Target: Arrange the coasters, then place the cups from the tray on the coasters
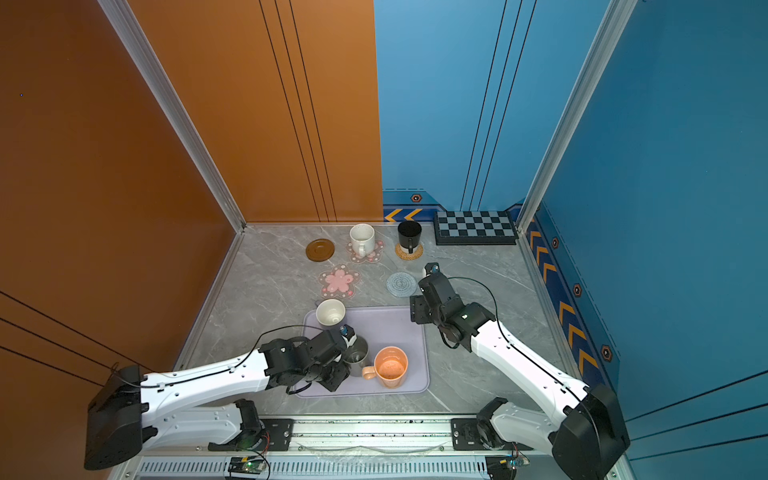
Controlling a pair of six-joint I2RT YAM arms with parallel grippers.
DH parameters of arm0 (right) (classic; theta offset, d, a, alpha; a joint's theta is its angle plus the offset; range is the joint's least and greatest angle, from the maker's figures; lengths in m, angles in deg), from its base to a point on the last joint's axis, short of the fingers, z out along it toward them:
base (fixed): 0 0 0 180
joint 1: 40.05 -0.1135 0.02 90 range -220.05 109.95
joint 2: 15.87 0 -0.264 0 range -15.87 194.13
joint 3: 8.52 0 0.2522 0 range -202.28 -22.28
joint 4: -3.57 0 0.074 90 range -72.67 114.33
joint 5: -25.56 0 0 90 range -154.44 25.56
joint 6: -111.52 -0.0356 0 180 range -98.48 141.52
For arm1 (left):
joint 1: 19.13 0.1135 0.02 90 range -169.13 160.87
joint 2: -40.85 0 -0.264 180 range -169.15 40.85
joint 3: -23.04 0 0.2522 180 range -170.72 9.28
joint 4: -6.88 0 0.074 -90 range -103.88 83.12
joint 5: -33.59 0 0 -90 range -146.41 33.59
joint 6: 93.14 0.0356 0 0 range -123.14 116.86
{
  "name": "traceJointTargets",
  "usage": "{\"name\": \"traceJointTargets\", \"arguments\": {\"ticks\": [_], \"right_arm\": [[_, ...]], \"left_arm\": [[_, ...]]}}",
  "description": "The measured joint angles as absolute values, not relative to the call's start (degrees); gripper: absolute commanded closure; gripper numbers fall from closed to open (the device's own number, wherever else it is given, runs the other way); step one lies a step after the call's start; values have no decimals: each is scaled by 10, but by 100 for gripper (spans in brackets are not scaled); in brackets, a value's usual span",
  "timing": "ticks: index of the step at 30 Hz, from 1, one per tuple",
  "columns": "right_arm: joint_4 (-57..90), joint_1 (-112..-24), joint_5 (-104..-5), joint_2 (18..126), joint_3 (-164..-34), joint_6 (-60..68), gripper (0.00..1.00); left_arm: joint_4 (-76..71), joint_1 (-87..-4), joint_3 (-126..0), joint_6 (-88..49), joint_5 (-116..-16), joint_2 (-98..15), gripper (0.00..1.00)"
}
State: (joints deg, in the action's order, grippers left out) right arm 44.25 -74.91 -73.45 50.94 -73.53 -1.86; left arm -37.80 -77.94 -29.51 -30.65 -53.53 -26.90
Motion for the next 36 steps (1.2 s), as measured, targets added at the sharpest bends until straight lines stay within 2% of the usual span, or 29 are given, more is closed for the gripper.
{"name": "traceJointTargets", "arguments": {"ticks": [10,16,24,29,36], "right_arm": [[442,-749,-734,513,-735,-21,27],[442,-749,-734,513,-735,-24,27],[442,-749,-734,513,-735,-25,26],[443,-749,-734,513,-735,-26,26],[442,-749,-734,513,-735,-27,26]], "left_arm": [[-371,-778,-295,-306,-542,-309,57],[-352,-775,-292,-312,-541,-312,64],[-336,-773,-282,-319,-541,-315,65],[-335,-773,-273,-323,-541,-304,59],[-334,-773,-273,-326,-541,-253,59]]}}
